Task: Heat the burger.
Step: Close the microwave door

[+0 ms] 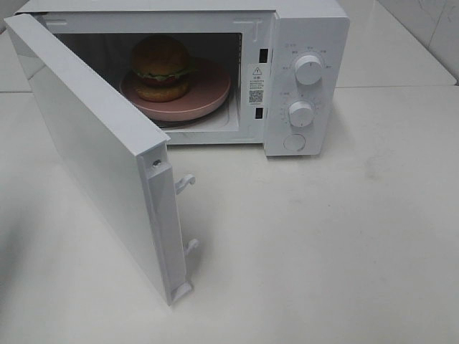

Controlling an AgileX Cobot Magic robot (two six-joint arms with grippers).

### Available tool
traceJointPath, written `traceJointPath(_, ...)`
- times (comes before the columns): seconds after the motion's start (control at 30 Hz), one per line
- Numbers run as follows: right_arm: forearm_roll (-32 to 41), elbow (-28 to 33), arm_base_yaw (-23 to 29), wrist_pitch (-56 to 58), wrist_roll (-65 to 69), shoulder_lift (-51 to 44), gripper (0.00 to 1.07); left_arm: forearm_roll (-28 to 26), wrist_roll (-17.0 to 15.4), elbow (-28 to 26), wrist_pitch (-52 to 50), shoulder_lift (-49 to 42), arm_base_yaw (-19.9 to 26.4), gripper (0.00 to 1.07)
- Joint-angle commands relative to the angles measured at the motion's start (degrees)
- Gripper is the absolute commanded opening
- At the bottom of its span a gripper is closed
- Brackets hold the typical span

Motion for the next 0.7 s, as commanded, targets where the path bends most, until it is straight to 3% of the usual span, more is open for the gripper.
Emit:
traceJointPath(0.03, 0.11, 0.11, -0.46, 0.00, -0.34, -1.49, 0.75, -1.20, 0.23, 0.06, -3.72, 2.01, -0.29, 0.06)
traceJointPath(0.07, 0.11, 0.11, -0.46, 0.00, -0.34, -1.49, 0.75, -1.32, 0.34, 0.06, -4.70, 2.69, -0.29, 0.00)
traceJointPath(0.23, 0.11, 0.11, -0.46, 0.00, -0.34, -1.49, 0.75, -0.86, 0.40, 2.41, -17.02, 4.70, -1.60, 0.00)
traceJointPath(0.4, 0.11, 0.11, -0.46, 0.00, -0.34, -1.49, 0.75, 1.60, 0.29, 8.94, -36.61, 6.19, -9.57, 0.00)
traceJointPath(0.53, 0.11, 0.11, -0.46, 0.00, -0.34, -1.49, 0.75, 2.46, 0.06, 10.08, -41.31, 8.88, -11.97, 0.00)
traceJointPath(0.6, 0.11, 0.11, -0.46, 0.00, -0.34, -1.49, 0.75, 7.68, -5.79, 10.08, -43.43, 12.66, -12.26, 0.00)
traceJointPath(0.7, 0.11, 0.11, -0.46, 0.00, -0.34, -1.49, 0.75, 9.22, -8.02, 10.08, -44.23, 13.46, -12.26, 0.00)
